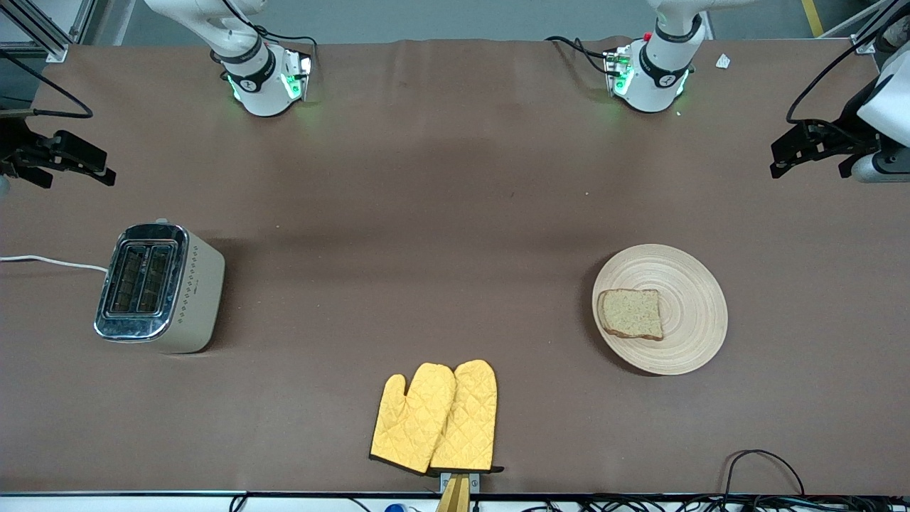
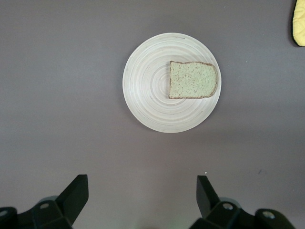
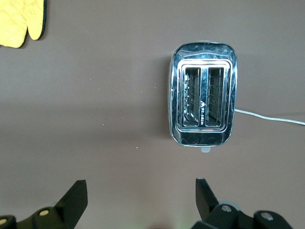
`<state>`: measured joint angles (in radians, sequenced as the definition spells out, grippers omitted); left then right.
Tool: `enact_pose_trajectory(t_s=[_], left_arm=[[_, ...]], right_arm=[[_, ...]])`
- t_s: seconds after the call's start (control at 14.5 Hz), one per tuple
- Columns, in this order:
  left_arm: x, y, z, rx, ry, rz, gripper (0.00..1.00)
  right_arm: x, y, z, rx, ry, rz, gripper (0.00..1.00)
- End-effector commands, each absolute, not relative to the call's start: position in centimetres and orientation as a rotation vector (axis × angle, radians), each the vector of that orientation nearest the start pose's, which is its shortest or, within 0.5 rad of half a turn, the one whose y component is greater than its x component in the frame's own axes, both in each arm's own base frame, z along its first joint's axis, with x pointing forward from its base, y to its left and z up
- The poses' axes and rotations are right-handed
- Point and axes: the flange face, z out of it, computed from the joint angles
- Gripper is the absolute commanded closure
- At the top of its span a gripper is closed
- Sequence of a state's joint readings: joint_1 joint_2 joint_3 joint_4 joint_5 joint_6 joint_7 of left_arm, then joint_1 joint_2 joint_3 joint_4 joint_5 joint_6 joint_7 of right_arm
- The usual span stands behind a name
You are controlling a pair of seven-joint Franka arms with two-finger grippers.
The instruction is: Move plate and put bread in toaster
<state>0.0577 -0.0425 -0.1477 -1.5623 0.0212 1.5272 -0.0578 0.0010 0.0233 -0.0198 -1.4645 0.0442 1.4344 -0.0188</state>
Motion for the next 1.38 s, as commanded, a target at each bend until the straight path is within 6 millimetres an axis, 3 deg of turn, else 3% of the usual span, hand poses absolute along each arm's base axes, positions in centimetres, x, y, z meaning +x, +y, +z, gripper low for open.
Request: enact_pose_trajectory(t_s=[0.0, 0.21, 0.34, 0.55, 0.89, 1.31], left_arm=[[54.0, -4.6, 65.3, -3.103, 0.065, -0.006, 0.0], [55.2, -2.3, 63.6, -3.123, 0.008, 0.046, 0.0], [56.9, 1.3, 60.3, -3.215, -0.106, 0.135, 0.0], [59.9, 7.2, 55.3, -3.311, -0.177, 0.149, 0.0], [63.7, 15.5, 43.4, -3.509, -0.184, 0.154, 0.0], [64.3, 21.3, 29.1, -3.788, -0.125, 0.111, 0.0]], right_arm=[[54.2, 0.8, 64.9, -3.096, -0.033, 0.081, 0.0], [54.2, 3.4, 65.0, -3.102, -0.105, 0.063, 0.0], [54.1, 5.1, 65.1, -3.111, -0.154, 0.057, 0.0], [54.2, 4.9, 65.0, -3.113, -0.142, 0.054, 0.0], [54.5, 5.2, 64.8, -3.111, -0.147, 0.038, 0.0], [54.4, 5.2, 64.7, -3.112, -0.147, 0.052, 0.0]])
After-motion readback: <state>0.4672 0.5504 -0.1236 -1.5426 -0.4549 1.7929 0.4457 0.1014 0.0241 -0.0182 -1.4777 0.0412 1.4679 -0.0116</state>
